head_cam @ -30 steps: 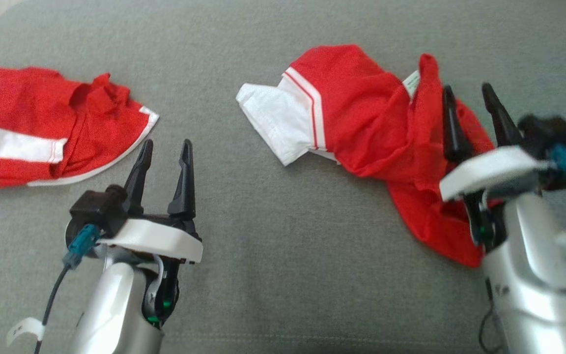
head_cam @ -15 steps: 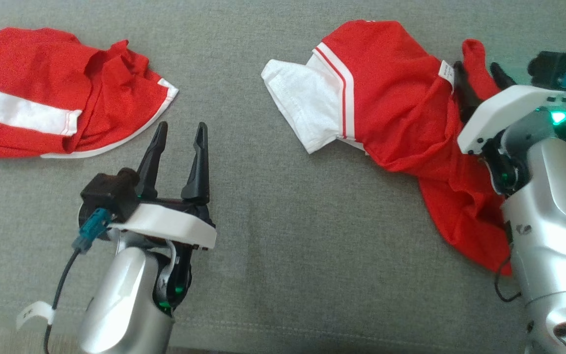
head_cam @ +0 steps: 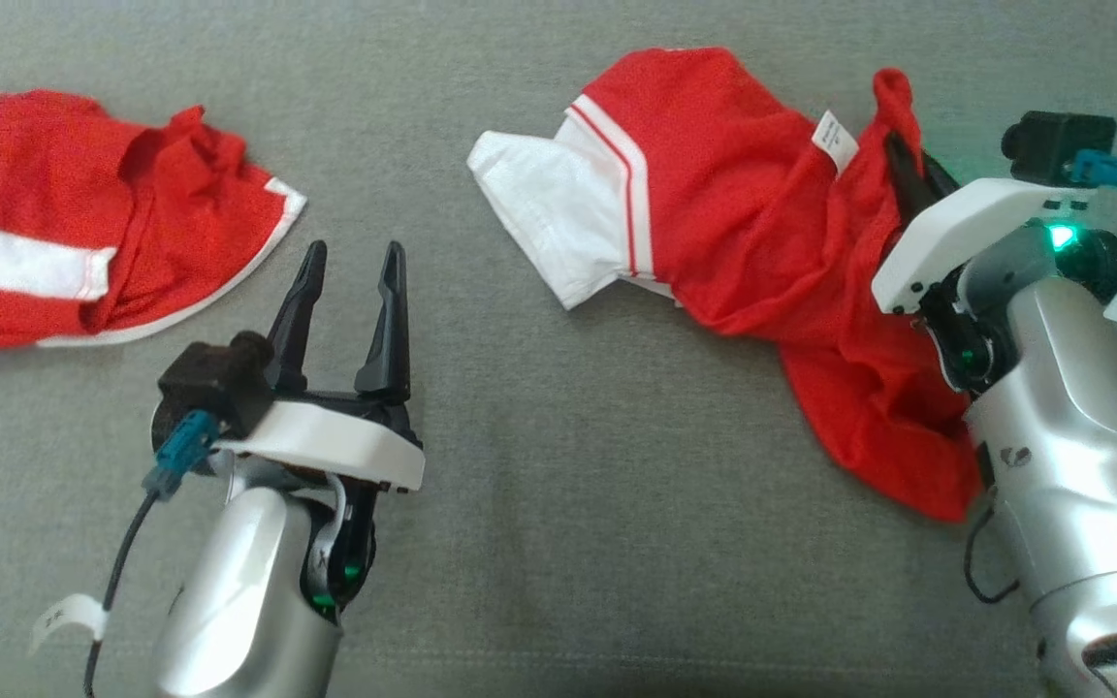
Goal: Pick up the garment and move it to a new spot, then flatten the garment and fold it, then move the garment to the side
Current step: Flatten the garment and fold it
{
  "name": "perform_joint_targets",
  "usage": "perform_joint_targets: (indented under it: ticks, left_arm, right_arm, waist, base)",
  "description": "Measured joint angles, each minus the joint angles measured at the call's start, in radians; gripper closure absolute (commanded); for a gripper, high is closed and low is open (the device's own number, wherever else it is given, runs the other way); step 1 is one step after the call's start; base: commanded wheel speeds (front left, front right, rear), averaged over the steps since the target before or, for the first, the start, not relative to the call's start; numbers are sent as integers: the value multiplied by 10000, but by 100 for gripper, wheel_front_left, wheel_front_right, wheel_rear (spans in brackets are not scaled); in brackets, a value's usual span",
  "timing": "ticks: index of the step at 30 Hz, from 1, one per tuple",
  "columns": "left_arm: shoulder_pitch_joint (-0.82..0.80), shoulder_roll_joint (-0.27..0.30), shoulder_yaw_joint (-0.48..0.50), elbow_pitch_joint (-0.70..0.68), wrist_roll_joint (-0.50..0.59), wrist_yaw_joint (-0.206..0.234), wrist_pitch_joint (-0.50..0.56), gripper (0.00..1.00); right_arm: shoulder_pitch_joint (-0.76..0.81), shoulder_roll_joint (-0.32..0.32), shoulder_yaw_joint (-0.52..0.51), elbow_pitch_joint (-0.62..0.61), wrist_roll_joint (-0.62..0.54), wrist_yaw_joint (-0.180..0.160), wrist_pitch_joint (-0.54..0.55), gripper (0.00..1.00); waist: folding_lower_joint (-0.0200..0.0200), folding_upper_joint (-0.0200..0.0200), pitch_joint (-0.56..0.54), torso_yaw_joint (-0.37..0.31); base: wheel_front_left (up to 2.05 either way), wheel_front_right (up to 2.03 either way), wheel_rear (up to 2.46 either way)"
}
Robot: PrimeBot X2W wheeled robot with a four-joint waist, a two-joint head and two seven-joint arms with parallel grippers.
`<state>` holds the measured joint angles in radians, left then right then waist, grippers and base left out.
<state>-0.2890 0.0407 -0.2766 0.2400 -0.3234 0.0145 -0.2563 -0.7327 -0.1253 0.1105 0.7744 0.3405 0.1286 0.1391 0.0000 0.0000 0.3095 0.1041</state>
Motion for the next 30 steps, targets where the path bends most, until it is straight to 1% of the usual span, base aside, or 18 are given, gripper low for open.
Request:
perform_joint_targets:
  ticks: [6, 11, 13, 17, 19, 21, 22, 23, 26, 30]
  left_arm:
    - [8, 0, 50, 119, 67, -15, 0, 0]
    - [127, 0, 198, 127, 67, -36, 0, 0]
    - [282, 2, 255, 127, 67, -54, -2, 0]
    - [513, 2, 265, 111, 67, -54, 0, 0]
    - [552, 0, 261, 77, 67, -52, 0, 0]
    - [577, 0, 261, 61, 67, -48, 0, 0]
    - [595, 0, 261, 54, 67, -50, 0, 0]
    - [622, 4, 263, 50, 67, -52, 0, 0]
    - [678, 2, 261, 48, 67, -56, 0, 0]
    - [826, 2, 270, 38, 63, -56, 0, 0]
  right_arm:
    - [13, -128, -12, 33, 259, 0, -780, 100]
    - [317, -399, -454, -291, 546, 0, -1250, 100]
    - [575, -669, -863, -387, 447, 0, -1402, 100]
    - [1088, -1277, -2142, -508, -420, 0, -1526, 100]
    - [1252, -1354, -2819, -525, -742, 0, -1486, 100]
    - [1393, -1331, -3319, -453, -1198, 0, -1189, 100]
    - [1484, -1325, -3457, -399, -1515, 0, -957, 56]
    - [1584, -1254, -3630, -368, -1724, 0, -790, 0]
    - [1937, -867, -3835, -548, -2174, 0, -717, 0]
    - [2160, -305, -3682, -1381, -2389, 0, -1254, 0]
  waist:
    - [0, 0, -311, -386]
    - [0, 0, -718, -682]
    - [0, 0, -891, -803]
    - [0, 0, -1178, -1025]
    - [0, 0, -1277, -1101]
    - [0, 0, -1359, -1149]
    - [0, 0, -1395, -1168]
    - [0, 0, -1426, -1181]
    - [0, 0, -1519, -1202]
    - [0, 0, -1576, -1207]
  base:
    - [0, 0, 0]
    - [0, 0, 0]
    - [0, 0, 0]
    - [0, 0, 0]
    - [0, 0, 0]
    - [0, 0, 0]
    - [0, 0, 0]
    - [0, 0, 0]
    - [0, 0, 0]
    - [0, 0, 0]
